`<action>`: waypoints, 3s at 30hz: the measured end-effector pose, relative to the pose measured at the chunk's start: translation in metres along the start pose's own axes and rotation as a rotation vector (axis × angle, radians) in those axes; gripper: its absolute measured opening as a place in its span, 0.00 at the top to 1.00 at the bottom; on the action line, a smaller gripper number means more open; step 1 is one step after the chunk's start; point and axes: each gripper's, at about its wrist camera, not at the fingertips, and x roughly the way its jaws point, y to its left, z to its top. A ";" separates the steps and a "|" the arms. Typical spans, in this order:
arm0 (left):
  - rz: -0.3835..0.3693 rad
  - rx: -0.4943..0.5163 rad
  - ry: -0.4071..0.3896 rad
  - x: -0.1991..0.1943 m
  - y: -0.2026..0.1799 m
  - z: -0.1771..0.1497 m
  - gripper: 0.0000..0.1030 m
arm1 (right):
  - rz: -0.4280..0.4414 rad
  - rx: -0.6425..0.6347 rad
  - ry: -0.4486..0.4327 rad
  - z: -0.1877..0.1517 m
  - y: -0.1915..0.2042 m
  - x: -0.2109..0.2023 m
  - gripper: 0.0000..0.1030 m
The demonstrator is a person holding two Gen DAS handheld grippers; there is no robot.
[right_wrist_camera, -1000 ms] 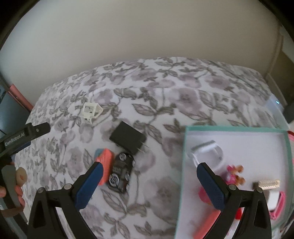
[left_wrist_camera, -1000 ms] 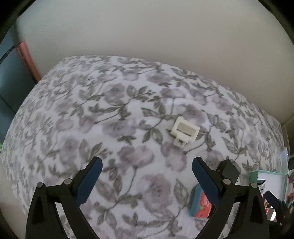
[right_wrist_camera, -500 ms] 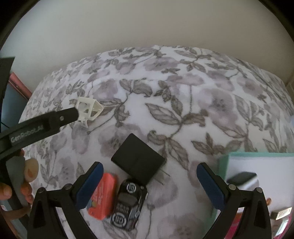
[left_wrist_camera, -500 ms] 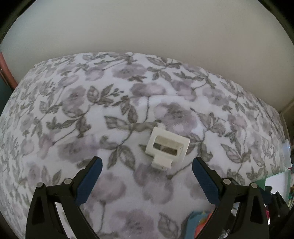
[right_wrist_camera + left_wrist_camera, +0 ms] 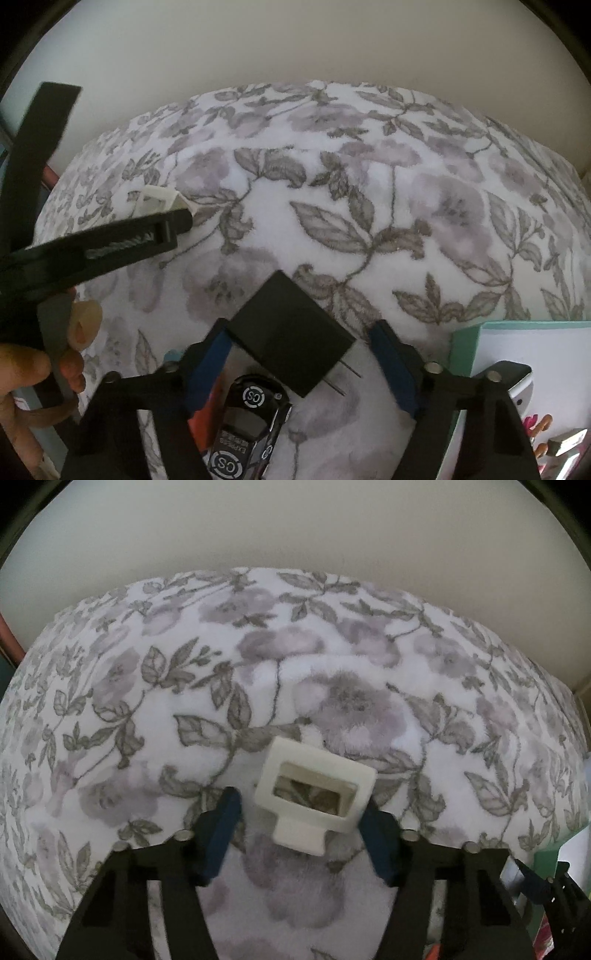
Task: Organize rigid objects
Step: 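Close the left gripper on the white plastic frame while the right gripper grasps the black charger, then carry the white frame into the tray with the left gripper while the right gripper brings the charger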
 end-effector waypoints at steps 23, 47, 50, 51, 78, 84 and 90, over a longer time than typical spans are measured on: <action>-0.037 -0.016 -0.118 -0.146 -0.024 -0.027 0.48 | -0.023 0.054 -0.139 -0.027 -0.006 -0.108 0.35; -0.204 0.134 -0.121 -0.210 -0.167 -0.116 0.48 | -0.181 0.404 -0.171 -0.120 -0.144 -0.197 0.35; -0.210 0.164 -0.096 -0.202 -0.184 -0.129 0.48 | -0.193 0.454 -0.151 -0.129 -0.167 -0.194 0.35; -0.213 0.169 -0.089 -0.200 -0.188 -0.131 0.48 | -0.202 0.466 -0.141 -0.132 -0.174 -0.193 0.35; -0.243 0.208 0.120 -0.144 -0.216 -0.166 0.48 | -0.218 0.473 -0.003 -0.146 -0.201 -0.161 0.34; -0.242 0.211 0.137 -0.141 -0.219 -0.166 0.48 | -0.217 0.469 0.027 -0.147 -0.202 -0.153 0.34; -0.234 0.209 0.162 -0.134 -0.220 -0.169 0.48 | -0.222 0.465 0.047 -0.149 -0.201 -0.146 0.34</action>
